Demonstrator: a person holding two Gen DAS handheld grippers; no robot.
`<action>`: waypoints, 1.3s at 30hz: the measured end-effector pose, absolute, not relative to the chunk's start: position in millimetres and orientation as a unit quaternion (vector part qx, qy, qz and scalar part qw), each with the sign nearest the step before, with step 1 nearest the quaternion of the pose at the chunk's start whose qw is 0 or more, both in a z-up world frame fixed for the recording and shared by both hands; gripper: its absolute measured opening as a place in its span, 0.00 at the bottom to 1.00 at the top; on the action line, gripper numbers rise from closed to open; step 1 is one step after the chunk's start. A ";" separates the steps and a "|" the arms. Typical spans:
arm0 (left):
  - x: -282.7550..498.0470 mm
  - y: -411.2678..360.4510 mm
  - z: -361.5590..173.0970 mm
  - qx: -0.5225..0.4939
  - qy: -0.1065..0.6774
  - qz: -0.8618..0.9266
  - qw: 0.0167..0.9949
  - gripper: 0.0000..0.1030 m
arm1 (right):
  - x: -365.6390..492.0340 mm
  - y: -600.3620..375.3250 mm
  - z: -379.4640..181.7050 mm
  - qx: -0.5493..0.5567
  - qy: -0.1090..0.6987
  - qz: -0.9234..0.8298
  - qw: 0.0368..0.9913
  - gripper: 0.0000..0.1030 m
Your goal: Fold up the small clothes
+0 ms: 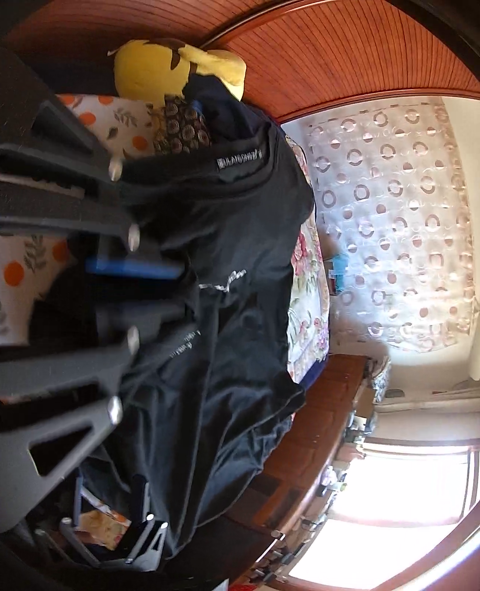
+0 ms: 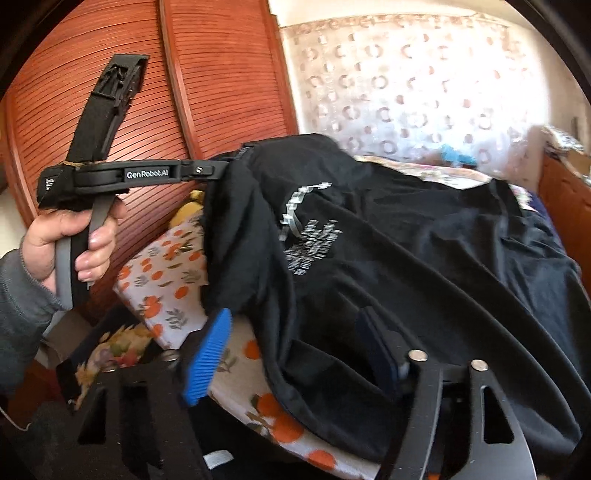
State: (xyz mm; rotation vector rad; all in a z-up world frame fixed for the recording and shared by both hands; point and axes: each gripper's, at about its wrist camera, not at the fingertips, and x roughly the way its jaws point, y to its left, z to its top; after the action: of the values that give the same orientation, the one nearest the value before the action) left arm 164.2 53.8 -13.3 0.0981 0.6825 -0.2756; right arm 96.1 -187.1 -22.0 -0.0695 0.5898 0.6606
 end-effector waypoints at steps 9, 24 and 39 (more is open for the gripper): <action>149.8 113.6 -48.1 0.021 0.372 -0.103 0.922 0.67 | 112.1 -141.6 -20.7 -0.082 0.263 0.405 0.872 0.67; 144.2 146.0 -104.7 -0.010 0.427 -0.086 0.900 0.67 | 162.6 -59.9 -58.9 -0.235 0.272 0.413 0.836 0.41; 142.0 152.7 -100.4 -0.025 0.414 -0.084 0.906 0.67 | 136.9 -61.8 -22.2 -0.179 0.267 0.464 0.825 0.08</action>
State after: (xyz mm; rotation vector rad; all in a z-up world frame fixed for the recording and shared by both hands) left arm 142.0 152.7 -100.4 -0.0515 0.8541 -0.1725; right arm 136.9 -61.8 -22.2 -0.3801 0.5682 0.9867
